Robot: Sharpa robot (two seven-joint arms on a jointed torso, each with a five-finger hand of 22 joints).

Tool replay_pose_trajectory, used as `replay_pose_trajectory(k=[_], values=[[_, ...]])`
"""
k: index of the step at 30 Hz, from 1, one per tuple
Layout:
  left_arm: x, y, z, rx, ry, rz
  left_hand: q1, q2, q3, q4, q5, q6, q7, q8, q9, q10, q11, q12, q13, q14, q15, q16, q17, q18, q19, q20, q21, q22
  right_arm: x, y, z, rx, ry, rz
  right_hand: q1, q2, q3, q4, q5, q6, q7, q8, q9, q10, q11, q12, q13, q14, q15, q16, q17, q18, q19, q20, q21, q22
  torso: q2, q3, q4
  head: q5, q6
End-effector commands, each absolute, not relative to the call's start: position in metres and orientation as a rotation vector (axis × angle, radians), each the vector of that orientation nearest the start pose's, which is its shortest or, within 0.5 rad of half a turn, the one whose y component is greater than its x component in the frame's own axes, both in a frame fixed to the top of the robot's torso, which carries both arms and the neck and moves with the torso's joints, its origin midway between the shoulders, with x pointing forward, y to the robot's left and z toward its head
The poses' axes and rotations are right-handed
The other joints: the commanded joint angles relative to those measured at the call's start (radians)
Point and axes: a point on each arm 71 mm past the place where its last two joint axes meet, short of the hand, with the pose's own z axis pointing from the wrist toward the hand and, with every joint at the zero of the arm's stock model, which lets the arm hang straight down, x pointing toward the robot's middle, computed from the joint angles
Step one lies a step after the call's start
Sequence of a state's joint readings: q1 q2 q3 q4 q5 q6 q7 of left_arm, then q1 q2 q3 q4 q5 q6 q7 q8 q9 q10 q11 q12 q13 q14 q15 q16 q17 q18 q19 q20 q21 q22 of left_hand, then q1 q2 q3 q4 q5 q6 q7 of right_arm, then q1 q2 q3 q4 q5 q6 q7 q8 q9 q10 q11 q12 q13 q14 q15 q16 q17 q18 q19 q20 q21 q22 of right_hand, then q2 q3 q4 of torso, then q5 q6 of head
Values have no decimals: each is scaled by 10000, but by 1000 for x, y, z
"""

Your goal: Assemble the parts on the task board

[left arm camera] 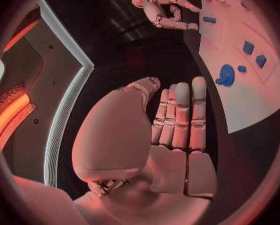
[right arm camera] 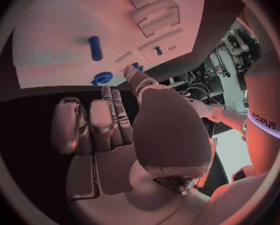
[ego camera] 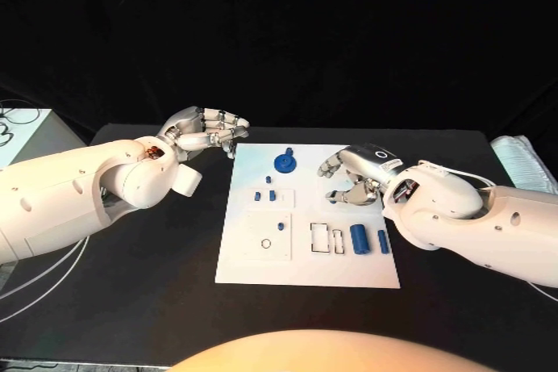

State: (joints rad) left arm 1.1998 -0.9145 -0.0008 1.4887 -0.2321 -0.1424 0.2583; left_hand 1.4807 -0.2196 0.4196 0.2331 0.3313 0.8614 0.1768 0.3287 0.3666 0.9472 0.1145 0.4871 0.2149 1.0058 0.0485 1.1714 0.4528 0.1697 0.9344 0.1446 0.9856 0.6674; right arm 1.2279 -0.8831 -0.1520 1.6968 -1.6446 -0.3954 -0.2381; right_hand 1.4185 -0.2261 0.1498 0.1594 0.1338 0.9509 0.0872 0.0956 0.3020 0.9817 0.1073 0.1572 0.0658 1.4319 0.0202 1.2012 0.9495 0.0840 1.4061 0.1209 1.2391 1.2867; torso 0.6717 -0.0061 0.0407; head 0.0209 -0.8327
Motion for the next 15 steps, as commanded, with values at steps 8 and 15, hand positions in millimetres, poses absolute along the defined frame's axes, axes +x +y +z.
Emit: replay_pose_trajectory(k=[8, 15], values=[[494, 240, -171, -9079, 16158, -15044, 108, 28, 57, -12, -24, -25, 61, 55, -16, 24, 36, -34, -9, -3, 9, -38, 9, 138, -9, 16, 43, 15, 453, -189, -206, -3678, 17383, 4786, 930, -310, -1296, 1359, 57, -261, -136, -192, -69, -649, 152, -72, -15, -138, 120, -36, -199, 58, -215, 103, -413, -260, -1, 6, 11, -38, 77], [494, 240, -171, -9096, 16164, -15026, 108, 28, 57, -12, -24, -25, 61, 55, -16, 24, 36, -34, -9, -3, 9, -38, 9, 138, -9, 16, 43, 15, 456, -191, -214, -3923, 17750, 4467, 943, -239, -1265, 1356, 32, -249, -150, -183, -65, -579, 134, 0, 10, -112, 115, 16, -145, 52, -188, 106, -383, -229, 11, -8, 15, -16, 62]])
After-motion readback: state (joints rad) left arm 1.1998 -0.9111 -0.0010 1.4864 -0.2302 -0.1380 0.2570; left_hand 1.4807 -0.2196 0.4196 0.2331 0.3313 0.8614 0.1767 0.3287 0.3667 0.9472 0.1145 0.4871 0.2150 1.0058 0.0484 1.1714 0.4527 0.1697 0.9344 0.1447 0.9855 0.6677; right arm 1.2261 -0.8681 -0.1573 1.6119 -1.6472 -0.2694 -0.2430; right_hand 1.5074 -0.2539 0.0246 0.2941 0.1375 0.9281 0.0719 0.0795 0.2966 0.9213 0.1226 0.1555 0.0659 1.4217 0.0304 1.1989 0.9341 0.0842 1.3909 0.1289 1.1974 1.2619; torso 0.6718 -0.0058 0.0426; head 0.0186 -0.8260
